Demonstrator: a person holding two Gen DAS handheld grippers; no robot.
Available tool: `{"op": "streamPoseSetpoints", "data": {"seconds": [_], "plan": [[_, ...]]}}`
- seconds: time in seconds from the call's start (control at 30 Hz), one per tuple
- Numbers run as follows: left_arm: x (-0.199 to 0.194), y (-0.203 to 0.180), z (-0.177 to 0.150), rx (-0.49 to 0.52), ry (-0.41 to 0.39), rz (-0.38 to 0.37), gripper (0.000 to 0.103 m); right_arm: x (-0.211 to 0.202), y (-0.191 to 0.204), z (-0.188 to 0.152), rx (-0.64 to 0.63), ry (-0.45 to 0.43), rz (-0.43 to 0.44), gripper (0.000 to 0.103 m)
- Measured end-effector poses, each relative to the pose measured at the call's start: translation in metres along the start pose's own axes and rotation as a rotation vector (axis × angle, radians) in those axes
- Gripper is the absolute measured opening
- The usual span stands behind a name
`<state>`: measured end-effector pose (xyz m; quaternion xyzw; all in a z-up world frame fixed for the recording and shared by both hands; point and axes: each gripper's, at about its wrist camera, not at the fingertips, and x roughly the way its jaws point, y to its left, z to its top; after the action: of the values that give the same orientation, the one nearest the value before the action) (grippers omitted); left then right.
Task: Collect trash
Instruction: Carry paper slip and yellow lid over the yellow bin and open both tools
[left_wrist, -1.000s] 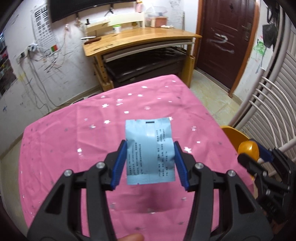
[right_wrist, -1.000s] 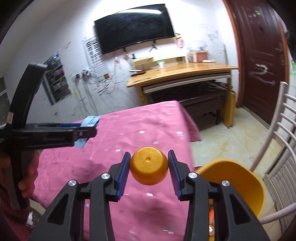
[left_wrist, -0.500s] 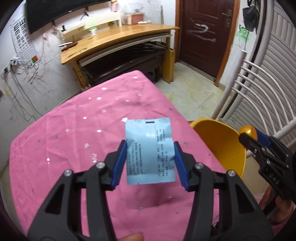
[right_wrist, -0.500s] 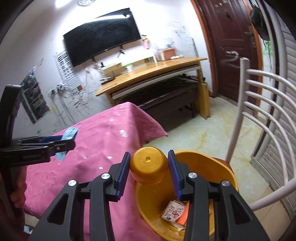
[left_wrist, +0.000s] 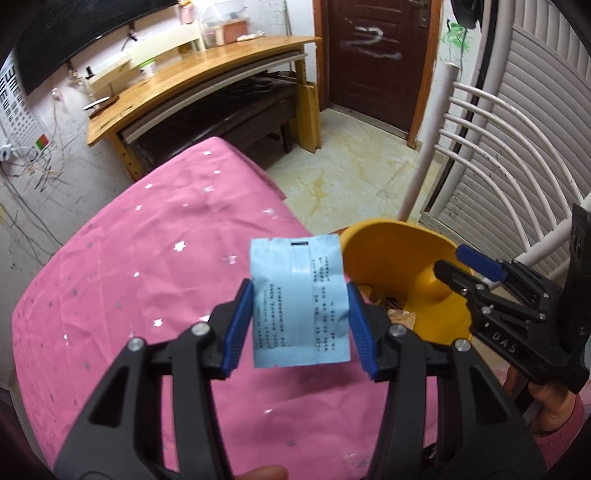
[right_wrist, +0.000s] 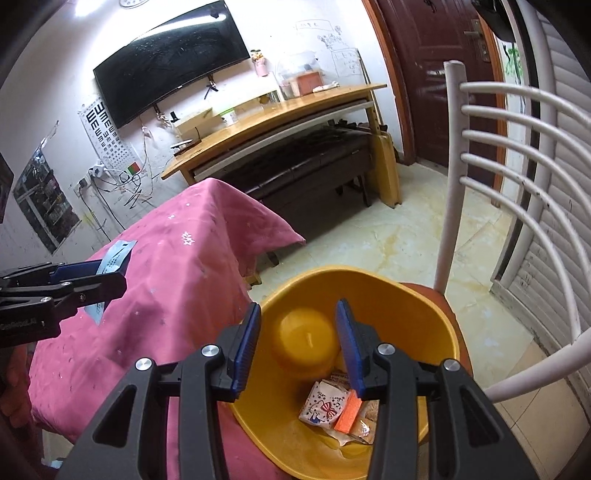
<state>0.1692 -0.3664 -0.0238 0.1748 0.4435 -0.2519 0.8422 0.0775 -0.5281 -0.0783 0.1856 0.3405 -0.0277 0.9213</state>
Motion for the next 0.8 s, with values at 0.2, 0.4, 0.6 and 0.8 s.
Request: {"op": "streamPoseSetpoints", "data": {"seconds": [0.2,0.4,0.6,0.8], "plan": [[0.011,-0.028,0.007,0.045,0.02,-0.045,0.048,-0.007,-0.02,0.002,0.067,-0.037,-0.007,0.039],[0.025,-0.061,0.014,0.1,0.014,-0.135,0.048,-0.018,-0.044,0.0,0.147,-0.082,-0.063,0.039],[0.042,-0.081,0.012,0.129,0.053,-0.173,0.067,-0.025,-0.063,-0.001,0.205,-0.11,-0.083,0.039],[0.041,-0.085,0.005,0.13,0.059,-0.183,0.075,-0.025,-0.067,-0.002,0.226,-0.107,-0.043,0.04]]}}
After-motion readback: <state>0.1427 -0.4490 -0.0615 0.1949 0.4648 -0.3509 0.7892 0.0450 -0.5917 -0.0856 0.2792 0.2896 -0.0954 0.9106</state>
